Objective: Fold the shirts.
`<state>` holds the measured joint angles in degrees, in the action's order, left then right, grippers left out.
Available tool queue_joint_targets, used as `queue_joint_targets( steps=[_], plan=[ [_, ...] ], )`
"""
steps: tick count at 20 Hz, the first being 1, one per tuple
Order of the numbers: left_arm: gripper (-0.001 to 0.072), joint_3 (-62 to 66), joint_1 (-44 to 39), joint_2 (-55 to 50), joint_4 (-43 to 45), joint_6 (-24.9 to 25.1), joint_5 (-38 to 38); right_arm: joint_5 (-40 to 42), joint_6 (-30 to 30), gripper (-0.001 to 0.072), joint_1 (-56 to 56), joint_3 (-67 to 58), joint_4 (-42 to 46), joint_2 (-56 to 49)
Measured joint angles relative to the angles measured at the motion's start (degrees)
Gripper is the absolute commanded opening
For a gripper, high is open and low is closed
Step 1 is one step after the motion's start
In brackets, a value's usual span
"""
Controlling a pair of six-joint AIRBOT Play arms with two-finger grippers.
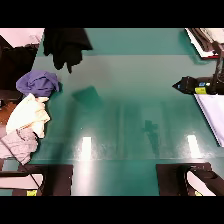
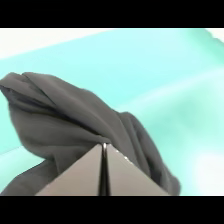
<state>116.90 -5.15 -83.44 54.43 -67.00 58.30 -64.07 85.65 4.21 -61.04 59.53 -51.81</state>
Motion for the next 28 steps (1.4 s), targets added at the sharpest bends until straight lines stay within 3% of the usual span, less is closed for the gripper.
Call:
queue_joint_targets(
  steps=[7, 9, 14, 20, 24, 28],
  plan=[
    [0.0028, -4.28, -12.9, 7.74, -5.68, 2.23, 14.6, 6.58, 0.0, 0.0019, 0.0, 0.0, -0.04, 8.52],
    [0.0556, -9.75, -14.51, 8.15, -5.62, 2.38, 15.15, 7.17, 0.0, 0.0019, 0.0, 0.0, -0.04, 10.75],
    [0.0539, -23.19, -13.14, 8.44, 2.01, -1.97, 12.92, 7.63, 0.0, 0.0019, 0.0, 0.0, -0.07, 14.97],
    [0.0539, -37.86, -4.81, 10.88, 3.41, -4.59, 18.84, 5.05, 0.0, 0.0019, 0.0, -0.02, -0.35, 15.74],
    [0.0539, -56.3, -4.83, 13.07, -7.48, 1.2, 17.22, 2.91, 0.02, 0.0019, 0.0, 0.0, -2.25, 13.2],
    [0.054, -69.18, -10.27, 13.68, -14.03, 6.05, 9.77, 1.16, 0.02, 0.0019, 0.0, 0.0, -3.82, 10.05]
  ],
)
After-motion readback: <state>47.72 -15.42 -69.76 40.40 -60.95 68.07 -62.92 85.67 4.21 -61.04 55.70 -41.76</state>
